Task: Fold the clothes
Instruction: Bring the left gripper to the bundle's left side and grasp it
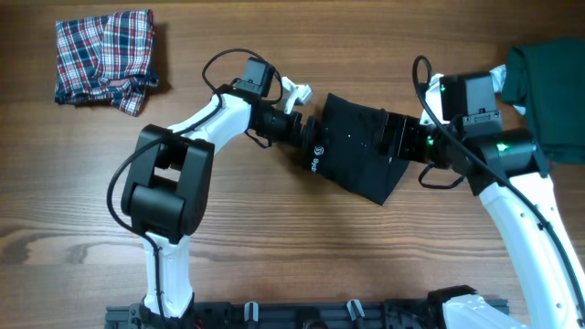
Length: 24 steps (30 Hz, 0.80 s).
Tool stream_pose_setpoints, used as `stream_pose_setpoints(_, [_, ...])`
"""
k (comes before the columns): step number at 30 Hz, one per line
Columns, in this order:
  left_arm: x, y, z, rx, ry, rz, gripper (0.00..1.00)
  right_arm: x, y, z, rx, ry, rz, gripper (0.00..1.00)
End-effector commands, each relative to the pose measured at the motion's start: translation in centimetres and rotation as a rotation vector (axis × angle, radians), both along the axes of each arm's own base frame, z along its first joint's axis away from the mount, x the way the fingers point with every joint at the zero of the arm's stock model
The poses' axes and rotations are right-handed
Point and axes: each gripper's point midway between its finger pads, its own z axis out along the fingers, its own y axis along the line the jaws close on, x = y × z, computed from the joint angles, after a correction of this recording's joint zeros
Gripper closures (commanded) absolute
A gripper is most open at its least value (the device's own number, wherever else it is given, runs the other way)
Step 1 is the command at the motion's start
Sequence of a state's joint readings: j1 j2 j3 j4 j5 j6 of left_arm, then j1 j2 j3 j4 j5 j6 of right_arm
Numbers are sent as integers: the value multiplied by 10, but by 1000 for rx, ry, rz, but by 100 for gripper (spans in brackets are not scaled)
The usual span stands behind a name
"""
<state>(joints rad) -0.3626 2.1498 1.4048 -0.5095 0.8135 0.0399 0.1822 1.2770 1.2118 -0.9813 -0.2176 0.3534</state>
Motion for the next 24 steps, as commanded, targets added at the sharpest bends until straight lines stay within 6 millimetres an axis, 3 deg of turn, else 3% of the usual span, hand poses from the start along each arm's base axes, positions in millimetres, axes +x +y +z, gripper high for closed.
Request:
stream_pose_setpoints(1, [-23, -12, -15, 41, 41, -92, 0, -1, 2, 11, 16, -31, 17, 0])
stream_pose_setpoints(8, [-61, -44, -2, 130, 73, -227, 0, -4, 1, 9, 1, -25, 41, 0])
stream_pose_setpoints(11, [-64, -45, -3, 157, 68, -236, 0, -7, 0, 8, -17, -21, 62, 0])
stream_pose_setpoints(16, [-40, -51, 12, 104, -2, -212, 0, -15, -1, 3, -32, 10, 81, 0])
stream_pose_setpoints(21, [15, -46, 4, 214, -143, -14, 0, -19, -2, 2, -38, 21, 90, 0])
stream_pose_setpoints(24, [24, -37, 4, 210, -111, 45, 0, -18, -2, 2, -42, 16, 97, 0])
